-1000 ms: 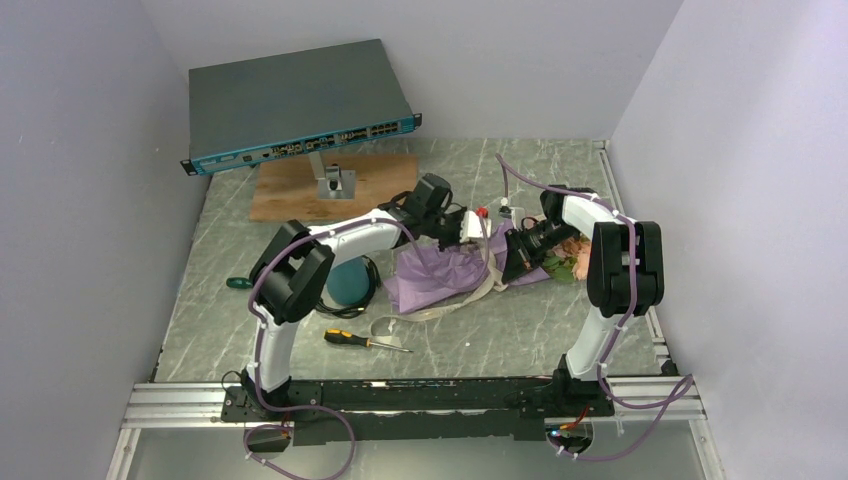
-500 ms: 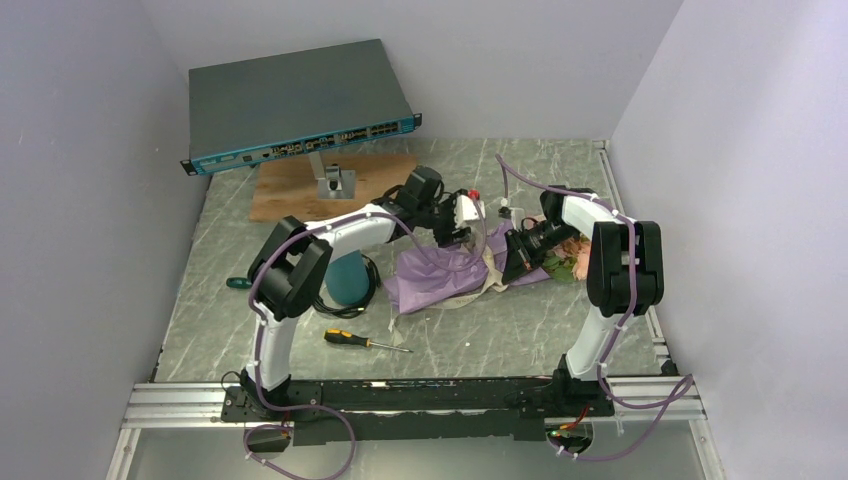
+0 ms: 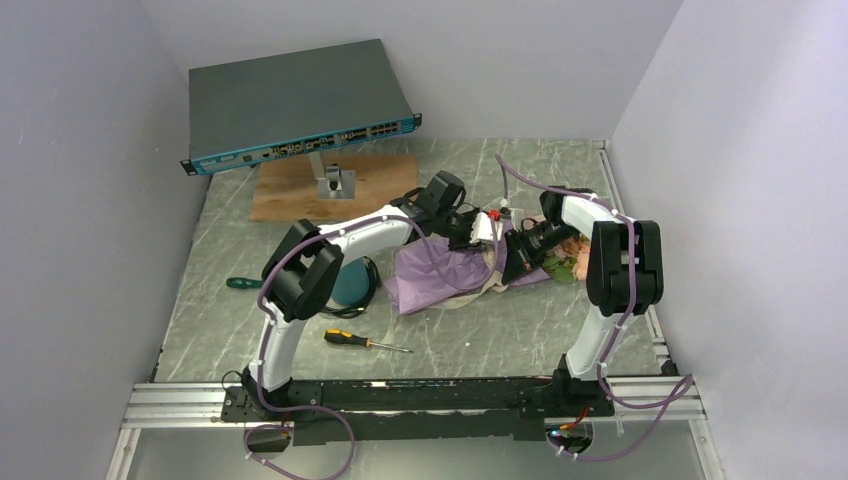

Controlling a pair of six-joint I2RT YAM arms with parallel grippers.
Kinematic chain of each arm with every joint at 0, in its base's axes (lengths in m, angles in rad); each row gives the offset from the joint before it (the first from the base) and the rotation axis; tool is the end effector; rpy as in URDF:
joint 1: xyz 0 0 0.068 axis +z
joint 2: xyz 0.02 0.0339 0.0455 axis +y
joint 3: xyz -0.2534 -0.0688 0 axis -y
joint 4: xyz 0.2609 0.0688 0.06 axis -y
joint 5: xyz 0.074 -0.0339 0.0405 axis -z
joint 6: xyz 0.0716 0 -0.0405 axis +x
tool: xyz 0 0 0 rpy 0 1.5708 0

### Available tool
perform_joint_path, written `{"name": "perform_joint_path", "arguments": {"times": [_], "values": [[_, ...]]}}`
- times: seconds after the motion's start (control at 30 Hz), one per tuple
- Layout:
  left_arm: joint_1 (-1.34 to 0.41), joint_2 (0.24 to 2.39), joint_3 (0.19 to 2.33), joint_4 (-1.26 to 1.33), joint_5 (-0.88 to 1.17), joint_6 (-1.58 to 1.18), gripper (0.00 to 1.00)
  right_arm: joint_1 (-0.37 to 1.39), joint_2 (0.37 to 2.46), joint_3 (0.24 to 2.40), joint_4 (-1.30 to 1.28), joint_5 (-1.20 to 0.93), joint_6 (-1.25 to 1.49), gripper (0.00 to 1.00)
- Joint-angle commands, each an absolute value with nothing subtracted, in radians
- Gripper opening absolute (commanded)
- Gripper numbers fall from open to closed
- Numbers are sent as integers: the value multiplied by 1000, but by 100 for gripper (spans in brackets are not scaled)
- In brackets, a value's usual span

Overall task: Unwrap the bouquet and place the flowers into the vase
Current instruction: Untie the ribbon from the wrapping paper.

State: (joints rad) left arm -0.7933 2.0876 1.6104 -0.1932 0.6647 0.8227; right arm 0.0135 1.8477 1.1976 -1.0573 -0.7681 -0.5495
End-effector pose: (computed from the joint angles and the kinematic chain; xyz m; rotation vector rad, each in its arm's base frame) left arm 0.3239 -0.3921 0.1863 1.7916 1.2192 -0.7225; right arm 0.3155 0.0540 0.1228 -0.7130 2.7478 1.1572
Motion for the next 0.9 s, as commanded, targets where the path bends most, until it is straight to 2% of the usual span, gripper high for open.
{"name": "perform_joint_path", "arguments": {"times": [0.0,0.23,0.33,0.4,0.43,0.47,0.57,0.63,0.73,0.87], "values": [[-768,2121,1669,-196,633,745,30,9,1841,1219,-1068,-792,-570,0],[-695,2108,1649,-132,589,600,5,9,1833,1202,-1066,-788,-575,0],[-661,2122,1664,-112,510,512,0,9,1830,1198,-1065,-788,-575,0],[-646,2125,1670,-103,481,473,1,9,1830,1196,-1062,-788,-574,0],[-645,2121,1670,-107,492,478,4,9,1830,1196,-1062,-790,-574,0],[-644,2114,1665,-113,514,503,12,9,1830,1196,-1062,-792,-572,0],[-652,2070,1623,-95,619,569,45,9,1833,1201,-1060,-796,-570,0],[-667,2045,1601,-98,677,623,57,9,1834,1205,-1060,-797,-569,0],[-704,2031,1605,-168,743,752,63,9,1835,1206,-1059,-799,-566,0],[-754,2047,1631,-265,765,894,64,9,1835,1203,-1055,-802,-563,0]]}}
